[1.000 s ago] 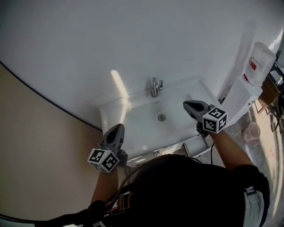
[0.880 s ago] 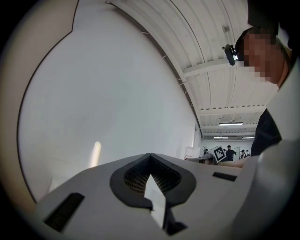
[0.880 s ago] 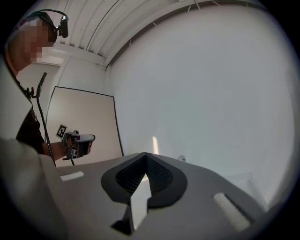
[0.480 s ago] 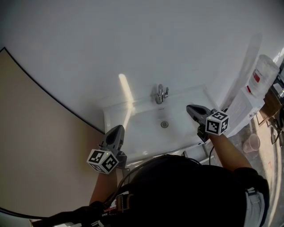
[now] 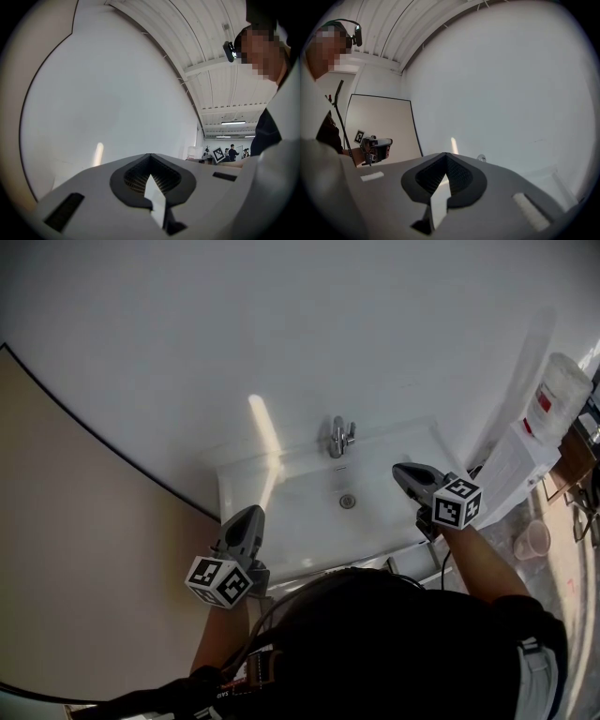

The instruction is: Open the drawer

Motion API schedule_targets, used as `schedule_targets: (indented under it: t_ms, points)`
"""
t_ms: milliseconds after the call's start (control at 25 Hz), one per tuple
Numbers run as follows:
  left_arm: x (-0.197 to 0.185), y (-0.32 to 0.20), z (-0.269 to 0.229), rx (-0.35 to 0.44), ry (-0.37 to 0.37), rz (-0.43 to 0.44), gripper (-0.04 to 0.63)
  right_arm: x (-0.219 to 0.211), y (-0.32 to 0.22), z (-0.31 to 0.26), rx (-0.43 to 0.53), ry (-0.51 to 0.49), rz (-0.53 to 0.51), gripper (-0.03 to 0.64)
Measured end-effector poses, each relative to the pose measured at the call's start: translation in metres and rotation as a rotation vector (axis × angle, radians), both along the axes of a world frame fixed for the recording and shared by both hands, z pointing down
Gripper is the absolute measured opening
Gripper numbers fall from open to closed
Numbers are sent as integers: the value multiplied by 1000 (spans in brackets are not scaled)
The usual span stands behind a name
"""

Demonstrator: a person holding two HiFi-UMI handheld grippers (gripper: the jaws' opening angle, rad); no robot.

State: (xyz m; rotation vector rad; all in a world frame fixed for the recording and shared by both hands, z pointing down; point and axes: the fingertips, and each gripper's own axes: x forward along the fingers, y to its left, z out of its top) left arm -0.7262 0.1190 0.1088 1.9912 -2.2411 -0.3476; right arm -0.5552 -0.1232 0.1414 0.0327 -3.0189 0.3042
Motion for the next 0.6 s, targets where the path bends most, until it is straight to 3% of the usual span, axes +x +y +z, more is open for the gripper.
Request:
schedule_targets:
  t_ms: [600]
  points:
    - [7, -3, 5, -3, 8, 18, -9, 8, 0, 7, 7, 8, 11, -2]
